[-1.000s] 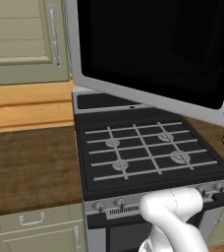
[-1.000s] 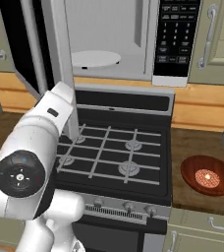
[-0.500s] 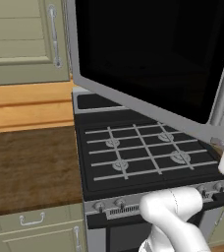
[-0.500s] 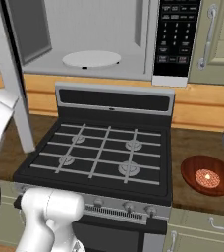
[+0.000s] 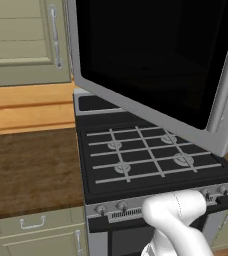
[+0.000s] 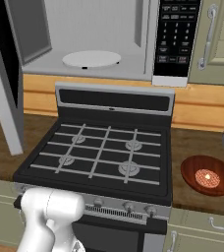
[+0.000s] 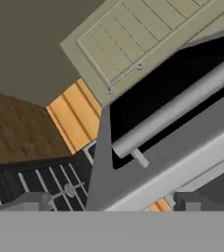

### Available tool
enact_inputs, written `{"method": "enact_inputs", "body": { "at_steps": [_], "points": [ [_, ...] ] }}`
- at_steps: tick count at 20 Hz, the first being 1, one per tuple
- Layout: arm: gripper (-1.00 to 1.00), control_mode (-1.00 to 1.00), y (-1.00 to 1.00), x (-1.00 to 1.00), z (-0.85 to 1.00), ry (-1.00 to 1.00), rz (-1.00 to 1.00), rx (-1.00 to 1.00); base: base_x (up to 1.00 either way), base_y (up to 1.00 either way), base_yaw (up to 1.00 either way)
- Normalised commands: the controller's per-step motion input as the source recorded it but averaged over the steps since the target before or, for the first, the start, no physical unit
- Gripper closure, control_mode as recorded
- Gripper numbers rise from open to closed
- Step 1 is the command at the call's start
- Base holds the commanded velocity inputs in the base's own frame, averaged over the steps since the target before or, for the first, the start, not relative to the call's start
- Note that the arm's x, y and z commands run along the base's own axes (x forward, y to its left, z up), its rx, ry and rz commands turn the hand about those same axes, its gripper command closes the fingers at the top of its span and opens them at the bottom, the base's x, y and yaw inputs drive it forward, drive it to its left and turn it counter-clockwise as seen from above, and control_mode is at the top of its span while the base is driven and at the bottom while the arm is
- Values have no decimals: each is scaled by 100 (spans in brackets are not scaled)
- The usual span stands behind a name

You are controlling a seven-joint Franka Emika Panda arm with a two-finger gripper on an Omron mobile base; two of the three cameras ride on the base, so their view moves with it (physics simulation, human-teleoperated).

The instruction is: Open the microwave, place the bowl with waffle inside the microwave, then close the microwave door and turn it on.

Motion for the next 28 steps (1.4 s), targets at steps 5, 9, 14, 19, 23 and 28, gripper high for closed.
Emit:
{"method": "enact_inputs", "body": {
  "at_steps": [5,9,14,19,23,28],
  "points": [
    [-100,-100,-63,-90,-7,-4,-9,5,0,0,0],
    [-100,-100,-99,-10,-3,0,34,8,0,0,0],
    [-100,-100,-67,46,0,9,46,4,0,0,0],
    [-100,-100,2,99,0,5,35,0,0,0,0],
    [-100,-100,13,100,0,12,33,1,0,0,0],
    [-100,-100,12,100,0,15,35,2,0,0,0]
  ]
}}
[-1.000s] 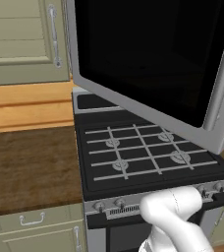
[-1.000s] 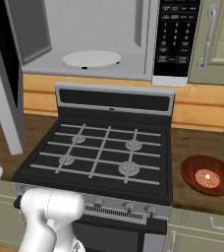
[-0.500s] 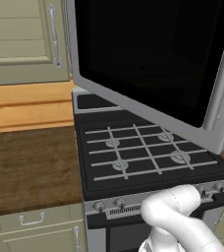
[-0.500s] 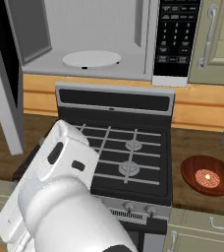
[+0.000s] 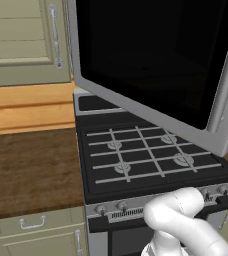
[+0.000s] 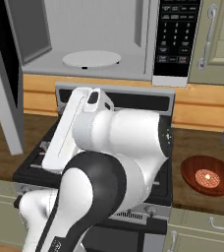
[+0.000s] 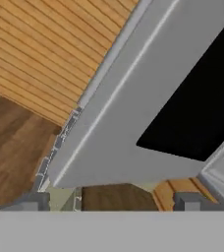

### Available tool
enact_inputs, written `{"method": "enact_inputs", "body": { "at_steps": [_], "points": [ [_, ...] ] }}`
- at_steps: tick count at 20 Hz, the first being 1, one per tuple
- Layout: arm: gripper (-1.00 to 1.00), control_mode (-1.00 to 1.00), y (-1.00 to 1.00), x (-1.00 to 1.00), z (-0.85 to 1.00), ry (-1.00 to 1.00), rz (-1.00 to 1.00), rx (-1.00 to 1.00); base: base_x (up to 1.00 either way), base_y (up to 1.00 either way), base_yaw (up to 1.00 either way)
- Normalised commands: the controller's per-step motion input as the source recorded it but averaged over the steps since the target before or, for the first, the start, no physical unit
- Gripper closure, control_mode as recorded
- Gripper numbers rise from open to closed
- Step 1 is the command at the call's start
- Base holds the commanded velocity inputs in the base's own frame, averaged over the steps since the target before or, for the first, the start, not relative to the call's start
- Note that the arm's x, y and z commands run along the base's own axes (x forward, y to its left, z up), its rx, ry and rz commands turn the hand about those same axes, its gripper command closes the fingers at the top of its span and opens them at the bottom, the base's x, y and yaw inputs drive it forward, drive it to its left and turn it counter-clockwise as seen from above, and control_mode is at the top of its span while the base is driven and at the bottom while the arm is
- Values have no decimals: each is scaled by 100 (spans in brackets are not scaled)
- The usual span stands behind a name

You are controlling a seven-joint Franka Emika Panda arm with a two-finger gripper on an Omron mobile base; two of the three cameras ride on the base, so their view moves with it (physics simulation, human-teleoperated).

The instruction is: Open the microwave, place the bowl with waffle inside the microwave, then close the microwave door and turn it on.

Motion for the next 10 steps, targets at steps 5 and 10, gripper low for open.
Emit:
{"method": "enact_inputs", "body": {
  "at_steps": [5,10],
  "points": [
    [-100,-100,30,85,0,0,37,3,0,0,0],
    [-100,-100,51,52,0,-1,35,4,0,0,0]
  ]
}}
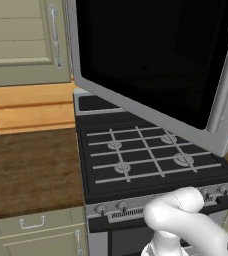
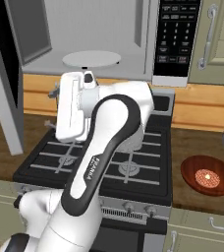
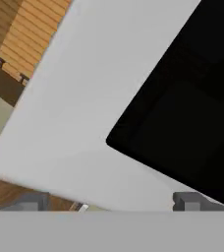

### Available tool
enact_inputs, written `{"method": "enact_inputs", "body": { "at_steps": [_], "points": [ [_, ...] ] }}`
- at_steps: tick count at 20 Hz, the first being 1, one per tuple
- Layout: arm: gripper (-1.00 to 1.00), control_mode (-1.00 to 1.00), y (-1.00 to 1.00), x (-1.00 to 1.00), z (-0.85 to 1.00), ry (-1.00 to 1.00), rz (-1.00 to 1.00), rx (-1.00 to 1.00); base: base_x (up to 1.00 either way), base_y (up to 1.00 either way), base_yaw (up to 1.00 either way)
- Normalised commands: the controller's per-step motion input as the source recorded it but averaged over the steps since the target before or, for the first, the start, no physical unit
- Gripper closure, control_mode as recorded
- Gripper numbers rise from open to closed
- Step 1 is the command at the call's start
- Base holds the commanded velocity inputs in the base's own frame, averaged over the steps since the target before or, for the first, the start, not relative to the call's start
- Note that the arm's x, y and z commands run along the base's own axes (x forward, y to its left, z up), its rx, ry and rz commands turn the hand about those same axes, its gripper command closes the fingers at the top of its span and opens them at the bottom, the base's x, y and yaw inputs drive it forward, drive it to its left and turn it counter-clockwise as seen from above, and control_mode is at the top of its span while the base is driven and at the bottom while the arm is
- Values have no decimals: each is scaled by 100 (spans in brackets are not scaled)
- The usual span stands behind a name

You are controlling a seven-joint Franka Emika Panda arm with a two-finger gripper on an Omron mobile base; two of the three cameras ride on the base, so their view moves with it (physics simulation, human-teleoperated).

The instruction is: Open the microwave, place the bowl with waffle inside the microwave, then close the microwave door and turn it on.

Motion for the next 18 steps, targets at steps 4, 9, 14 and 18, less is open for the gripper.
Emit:
{"method": "enact_inputs", "body": {
  "at_steps": [4,9,14,18],
  "points": [
    [-100,-100,89,0,8,-15,35,0,0,0,0],
    [-100,-100,98,-1,22,-19,31,0,0,0,0],
    [-100,-100,97,-25,45,-19,30,0,0,0,0],
    [-100,-100,100,-9,21,-19,20,-2,0,0,0]
  ]
}}
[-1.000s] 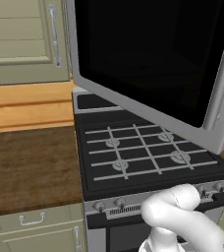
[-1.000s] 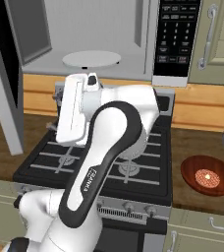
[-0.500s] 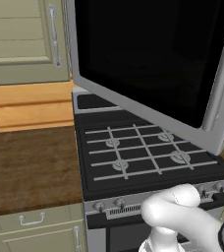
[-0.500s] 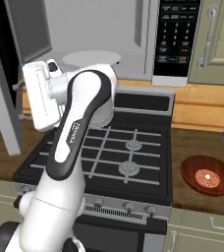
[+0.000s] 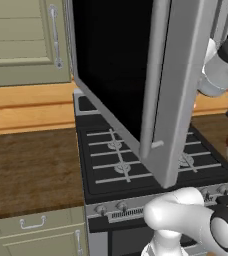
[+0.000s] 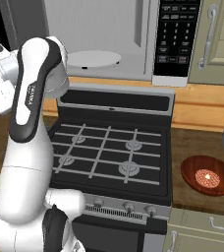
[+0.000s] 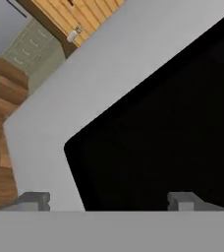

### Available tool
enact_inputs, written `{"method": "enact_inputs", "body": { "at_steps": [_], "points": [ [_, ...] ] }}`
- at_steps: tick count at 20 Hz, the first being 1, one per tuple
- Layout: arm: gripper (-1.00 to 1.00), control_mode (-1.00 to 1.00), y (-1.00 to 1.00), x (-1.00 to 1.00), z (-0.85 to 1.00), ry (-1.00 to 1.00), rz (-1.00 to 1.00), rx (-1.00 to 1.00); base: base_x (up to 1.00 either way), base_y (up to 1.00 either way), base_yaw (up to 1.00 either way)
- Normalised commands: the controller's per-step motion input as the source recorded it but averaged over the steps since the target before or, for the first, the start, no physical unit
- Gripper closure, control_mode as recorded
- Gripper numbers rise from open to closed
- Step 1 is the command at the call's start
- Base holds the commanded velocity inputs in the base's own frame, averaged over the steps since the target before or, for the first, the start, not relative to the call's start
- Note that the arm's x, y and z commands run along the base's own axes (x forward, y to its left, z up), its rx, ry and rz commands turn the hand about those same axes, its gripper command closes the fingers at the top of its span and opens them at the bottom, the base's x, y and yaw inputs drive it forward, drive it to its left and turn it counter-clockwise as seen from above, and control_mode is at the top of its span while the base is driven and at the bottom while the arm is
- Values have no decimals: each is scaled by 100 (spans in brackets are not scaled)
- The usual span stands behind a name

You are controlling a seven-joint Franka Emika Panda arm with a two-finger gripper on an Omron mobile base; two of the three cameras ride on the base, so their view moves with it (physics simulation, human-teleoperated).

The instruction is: Open the microwave, place the bowl with waffle inside the microwave, then close the microwave door and turn it on.

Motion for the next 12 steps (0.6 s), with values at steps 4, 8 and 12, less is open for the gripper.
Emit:
{"method": "enact_inputs", "body": {
  "at_steps": [4,8,12],
  "points": [
    [-100,-100,100,0,-5,-11,2,-22,0,0,0],
    [-100,-100,86,0,-7,-13,0,-24,0,0,0],
    [-100,-100,-55,-32,-19,-23,-21,-2,0,0,0]
  ]
}}
